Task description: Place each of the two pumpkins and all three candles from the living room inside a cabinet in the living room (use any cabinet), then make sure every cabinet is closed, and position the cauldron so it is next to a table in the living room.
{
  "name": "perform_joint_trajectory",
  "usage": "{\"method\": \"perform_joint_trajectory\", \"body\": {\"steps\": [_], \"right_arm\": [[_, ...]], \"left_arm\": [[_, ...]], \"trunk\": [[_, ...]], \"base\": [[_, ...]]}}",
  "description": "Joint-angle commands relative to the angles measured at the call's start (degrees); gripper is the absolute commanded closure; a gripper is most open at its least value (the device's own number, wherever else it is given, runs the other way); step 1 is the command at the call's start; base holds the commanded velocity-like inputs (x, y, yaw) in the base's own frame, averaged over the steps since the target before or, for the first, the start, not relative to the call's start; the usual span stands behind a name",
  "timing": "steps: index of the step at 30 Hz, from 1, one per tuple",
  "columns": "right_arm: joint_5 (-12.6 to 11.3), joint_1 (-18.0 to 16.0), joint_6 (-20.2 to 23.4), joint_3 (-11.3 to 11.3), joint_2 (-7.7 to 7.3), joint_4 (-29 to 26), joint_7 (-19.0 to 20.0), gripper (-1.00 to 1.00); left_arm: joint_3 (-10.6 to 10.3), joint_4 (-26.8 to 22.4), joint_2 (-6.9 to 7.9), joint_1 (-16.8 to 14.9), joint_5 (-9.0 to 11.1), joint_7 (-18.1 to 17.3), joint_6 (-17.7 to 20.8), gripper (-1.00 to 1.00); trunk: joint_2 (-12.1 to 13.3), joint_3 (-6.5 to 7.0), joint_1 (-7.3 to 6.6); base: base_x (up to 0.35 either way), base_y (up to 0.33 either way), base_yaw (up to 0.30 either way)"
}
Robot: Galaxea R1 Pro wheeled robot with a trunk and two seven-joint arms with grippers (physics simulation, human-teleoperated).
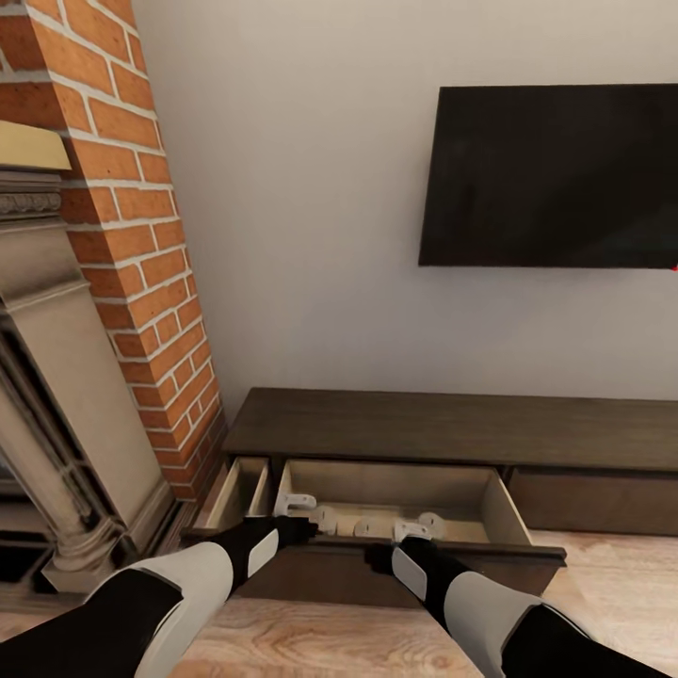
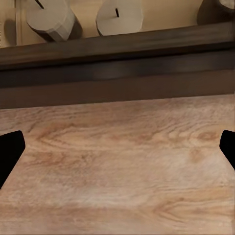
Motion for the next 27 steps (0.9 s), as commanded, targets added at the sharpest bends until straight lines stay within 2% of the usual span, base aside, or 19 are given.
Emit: {"method": "perform_joint_trajectory", "body": {"steps": [1,4,17,21,23,27], "right_arm": [[-0.3,0.1,-1.0,0.3,0.0,-0.1,-0.3,-1.0],[-0.3,0.4,-3.0,0.3,0.0,0.0,-0.5,-1.0],[-0.2,0.6,-3.4,0.4,0.0,0.0,-0.2,-1.0],[-0.1,0.6,-3.4,0.4,0.0,0.0,-0.2,-1.0],[0.1,0.6,-3.4,1.0,0.0,0.0,-0.2,-1.0],[2.8,0.6,-3.8,3.7,0.0,0.0,-0.1,-1.0]], "left_arm": [[-0.5,0.1,-0.01,0.0,0.6,-0.2,0.0,-1.0],[-0.5,0.2,-0.01,0.9,0.5,-0.2,-0.1,-1.0],[-0.6,0.2,-0.01,1.4,0.5,-0.2,-0.3,-1.0],[-0.5,0.3,-0.01,1.4,0.6,-0.2,-3.1,-1.0],[-0.4,0.8,-0.01,1.5,0.6,-0.1,-4.7,-1.0],[-0.5,1.0,-0.01,1.8,0.7,-0.1,-5.7,-1.0]], "trunk": [[-0.4,-0.24,0.22],[-1.6,-0.78,0.88],[-6.9,-3.11,3.73],[-8.5,-3.83,4.61],[-9.3,-4.19,5.05],[-10.9,-4.91,5.93]], "base": [[0.0,0.0,0.0],[0.0,0.0,0.0],[0.0,0.0,0.0],[0.0,0.0,0.0],[0.0,0.0,0.0],[0.0,0.0,0.0]]}}
